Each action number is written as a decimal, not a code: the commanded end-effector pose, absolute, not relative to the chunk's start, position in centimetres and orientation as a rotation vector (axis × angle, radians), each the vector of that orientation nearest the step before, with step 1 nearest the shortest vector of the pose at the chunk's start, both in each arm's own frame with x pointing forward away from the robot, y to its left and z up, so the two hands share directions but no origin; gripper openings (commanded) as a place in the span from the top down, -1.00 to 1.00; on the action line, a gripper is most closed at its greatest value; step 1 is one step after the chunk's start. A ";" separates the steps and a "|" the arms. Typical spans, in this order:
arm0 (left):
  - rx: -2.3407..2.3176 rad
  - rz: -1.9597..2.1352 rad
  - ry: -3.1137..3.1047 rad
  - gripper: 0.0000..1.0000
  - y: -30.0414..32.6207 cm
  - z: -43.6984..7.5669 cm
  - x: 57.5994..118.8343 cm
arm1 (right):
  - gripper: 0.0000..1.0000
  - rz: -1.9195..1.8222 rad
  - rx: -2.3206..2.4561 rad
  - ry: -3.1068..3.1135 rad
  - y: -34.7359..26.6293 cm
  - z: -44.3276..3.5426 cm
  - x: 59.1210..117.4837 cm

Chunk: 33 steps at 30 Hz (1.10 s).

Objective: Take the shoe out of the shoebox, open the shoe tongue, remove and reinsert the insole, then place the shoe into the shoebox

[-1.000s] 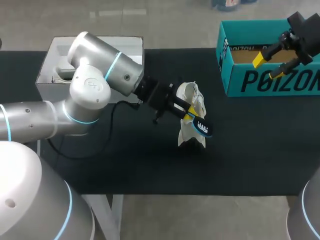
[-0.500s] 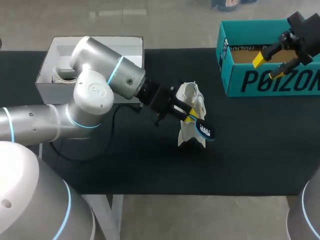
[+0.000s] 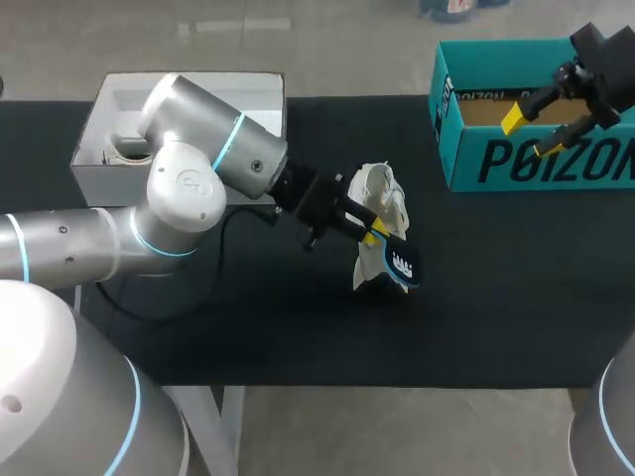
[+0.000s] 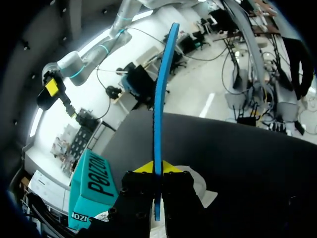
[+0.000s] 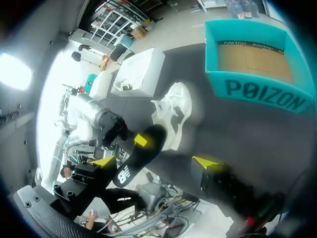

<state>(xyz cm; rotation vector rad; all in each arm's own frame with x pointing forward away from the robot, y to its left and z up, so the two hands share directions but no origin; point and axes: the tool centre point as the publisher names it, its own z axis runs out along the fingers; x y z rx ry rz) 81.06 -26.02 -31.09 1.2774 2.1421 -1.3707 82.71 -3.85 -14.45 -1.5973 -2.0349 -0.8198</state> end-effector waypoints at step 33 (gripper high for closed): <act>1.177 -1.195 2.204 1.00 -25.1 -35.4 86.3 | -1.00 -0.817 -1.598 -2.036 -3.8 -14.5 82.8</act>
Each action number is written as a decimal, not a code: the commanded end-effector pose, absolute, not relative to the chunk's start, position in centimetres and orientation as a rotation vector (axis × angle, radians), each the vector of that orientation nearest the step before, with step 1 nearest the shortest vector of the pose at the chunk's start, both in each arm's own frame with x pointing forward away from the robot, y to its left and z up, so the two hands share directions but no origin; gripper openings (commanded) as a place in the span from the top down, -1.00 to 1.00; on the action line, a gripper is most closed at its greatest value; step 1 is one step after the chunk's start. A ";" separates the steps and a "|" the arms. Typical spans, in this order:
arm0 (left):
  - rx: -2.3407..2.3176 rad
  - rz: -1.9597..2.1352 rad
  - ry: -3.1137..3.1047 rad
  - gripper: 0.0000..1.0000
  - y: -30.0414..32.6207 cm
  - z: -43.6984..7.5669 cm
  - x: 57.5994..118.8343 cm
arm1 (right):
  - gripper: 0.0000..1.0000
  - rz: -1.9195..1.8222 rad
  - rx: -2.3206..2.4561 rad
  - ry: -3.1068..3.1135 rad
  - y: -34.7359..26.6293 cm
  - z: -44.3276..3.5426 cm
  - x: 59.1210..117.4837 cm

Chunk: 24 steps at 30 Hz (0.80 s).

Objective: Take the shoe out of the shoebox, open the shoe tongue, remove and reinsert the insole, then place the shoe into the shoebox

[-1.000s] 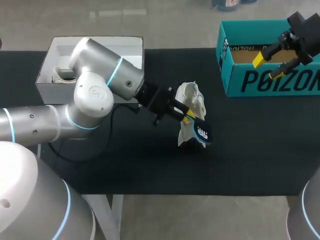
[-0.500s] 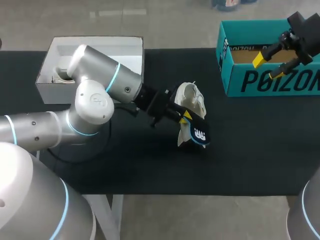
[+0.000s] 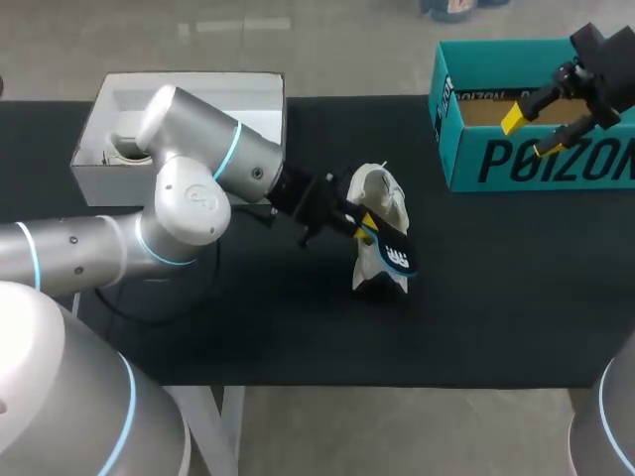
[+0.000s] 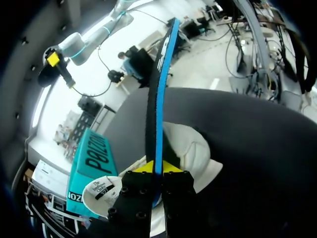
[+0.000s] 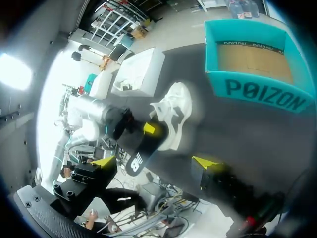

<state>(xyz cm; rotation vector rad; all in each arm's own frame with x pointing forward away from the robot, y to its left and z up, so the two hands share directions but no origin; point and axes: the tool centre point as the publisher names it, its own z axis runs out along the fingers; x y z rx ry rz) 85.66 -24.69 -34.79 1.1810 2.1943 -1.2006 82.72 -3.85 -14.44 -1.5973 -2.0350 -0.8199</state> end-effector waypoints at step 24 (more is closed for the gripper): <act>1.227 -1.245 2.184 0.04 -24.4 -33.3 83.4 | -1.00 -0.817 -1.598 -2.036 -3.8 -14.5 82.8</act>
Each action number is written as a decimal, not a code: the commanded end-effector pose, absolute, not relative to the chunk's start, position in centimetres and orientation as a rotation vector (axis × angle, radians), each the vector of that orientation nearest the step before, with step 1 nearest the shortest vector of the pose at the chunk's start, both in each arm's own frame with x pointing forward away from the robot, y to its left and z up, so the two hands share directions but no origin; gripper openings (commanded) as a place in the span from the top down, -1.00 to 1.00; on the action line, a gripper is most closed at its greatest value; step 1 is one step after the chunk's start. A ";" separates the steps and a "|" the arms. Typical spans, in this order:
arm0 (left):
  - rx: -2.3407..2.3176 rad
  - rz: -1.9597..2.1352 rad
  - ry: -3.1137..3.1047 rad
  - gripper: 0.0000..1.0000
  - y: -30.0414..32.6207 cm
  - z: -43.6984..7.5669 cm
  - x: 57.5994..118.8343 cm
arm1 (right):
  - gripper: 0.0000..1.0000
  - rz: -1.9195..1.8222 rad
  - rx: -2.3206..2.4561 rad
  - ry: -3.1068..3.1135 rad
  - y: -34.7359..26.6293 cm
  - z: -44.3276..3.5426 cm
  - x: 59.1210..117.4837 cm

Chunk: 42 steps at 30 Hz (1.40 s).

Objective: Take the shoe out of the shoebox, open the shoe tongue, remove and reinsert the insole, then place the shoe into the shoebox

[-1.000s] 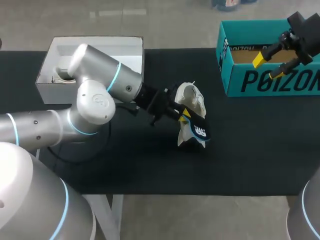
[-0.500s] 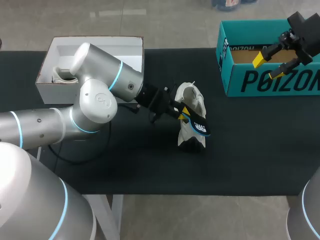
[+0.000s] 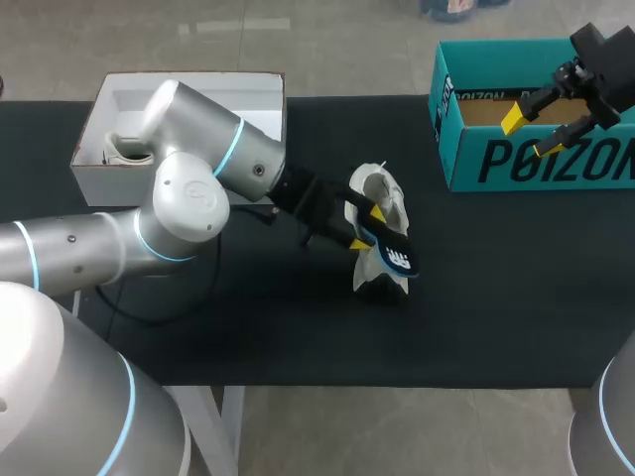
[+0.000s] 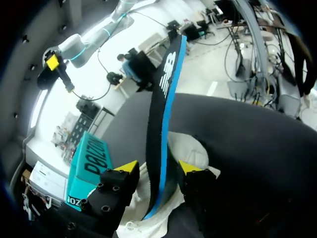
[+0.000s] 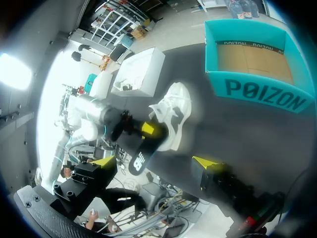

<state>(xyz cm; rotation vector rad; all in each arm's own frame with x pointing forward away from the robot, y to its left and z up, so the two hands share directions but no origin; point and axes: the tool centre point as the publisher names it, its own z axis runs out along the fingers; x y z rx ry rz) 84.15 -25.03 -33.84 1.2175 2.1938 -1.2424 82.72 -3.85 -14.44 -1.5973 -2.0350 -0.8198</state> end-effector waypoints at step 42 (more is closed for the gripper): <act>1.117 -1.130 2.267 1.00 -24.8 -36.0 88.1 | -1.00 -0.817 -1.598 -2.036 -3.8 -14.5 82.8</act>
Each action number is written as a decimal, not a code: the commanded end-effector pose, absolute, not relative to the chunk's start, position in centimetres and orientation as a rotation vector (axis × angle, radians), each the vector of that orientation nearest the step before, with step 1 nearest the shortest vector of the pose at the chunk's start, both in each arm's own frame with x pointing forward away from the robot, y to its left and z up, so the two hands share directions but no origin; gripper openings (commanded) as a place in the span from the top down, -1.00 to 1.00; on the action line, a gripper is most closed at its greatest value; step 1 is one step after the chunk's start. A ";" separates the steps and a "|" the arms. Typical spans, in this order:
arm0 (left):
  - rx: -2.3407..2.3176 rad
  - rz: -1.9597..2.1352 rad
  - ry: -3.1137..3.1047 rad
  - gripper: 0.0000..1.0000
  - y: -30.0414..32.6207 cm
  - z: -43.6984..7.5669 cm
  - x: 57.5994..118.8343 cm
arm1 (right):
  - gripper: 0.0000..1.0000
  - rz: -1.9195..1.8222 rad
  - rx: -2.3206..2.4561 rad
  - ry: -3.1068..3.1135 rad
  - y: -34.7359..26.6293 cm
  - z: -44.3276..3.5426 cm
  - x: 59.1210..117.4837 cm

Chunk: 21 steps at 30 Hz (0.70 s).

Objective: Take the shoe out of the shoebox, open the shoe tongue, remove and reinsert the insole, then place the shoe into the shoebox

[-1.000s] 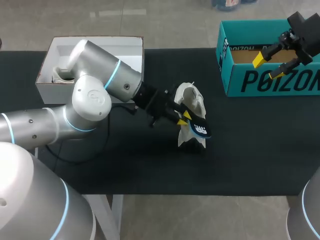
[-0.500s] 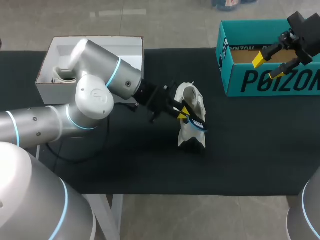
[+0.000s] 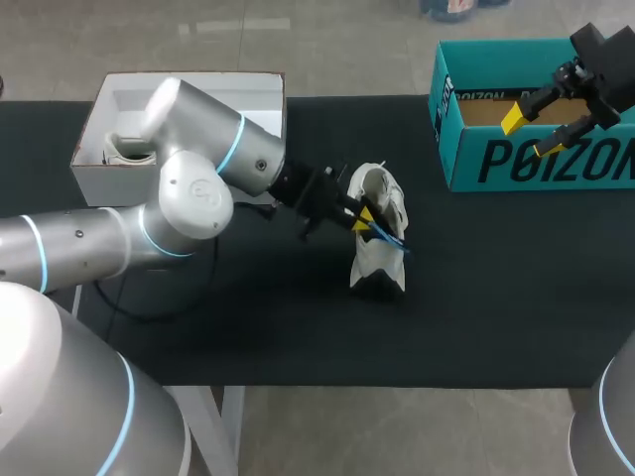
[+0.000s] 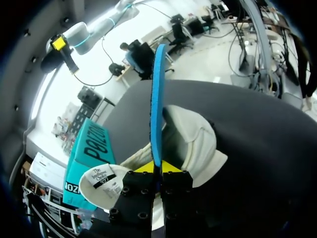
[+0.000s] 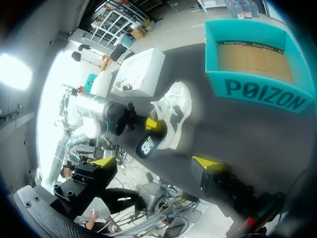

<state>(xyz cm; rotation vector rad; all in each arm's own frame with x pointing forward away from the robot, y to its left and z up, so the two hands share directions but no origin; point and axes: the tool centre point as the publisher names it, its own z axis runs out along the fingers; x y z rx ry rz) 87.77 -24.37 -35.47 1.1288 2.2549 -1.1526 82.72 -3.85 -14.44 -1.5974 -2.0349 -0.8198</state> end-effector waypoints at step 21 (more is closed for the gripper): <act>1.153 -1.217 2.238 0.15 -25.0 -33.3 85.1 | -1.00 -0.817 -1.598 -2.036 -3.8 -14.5 82.8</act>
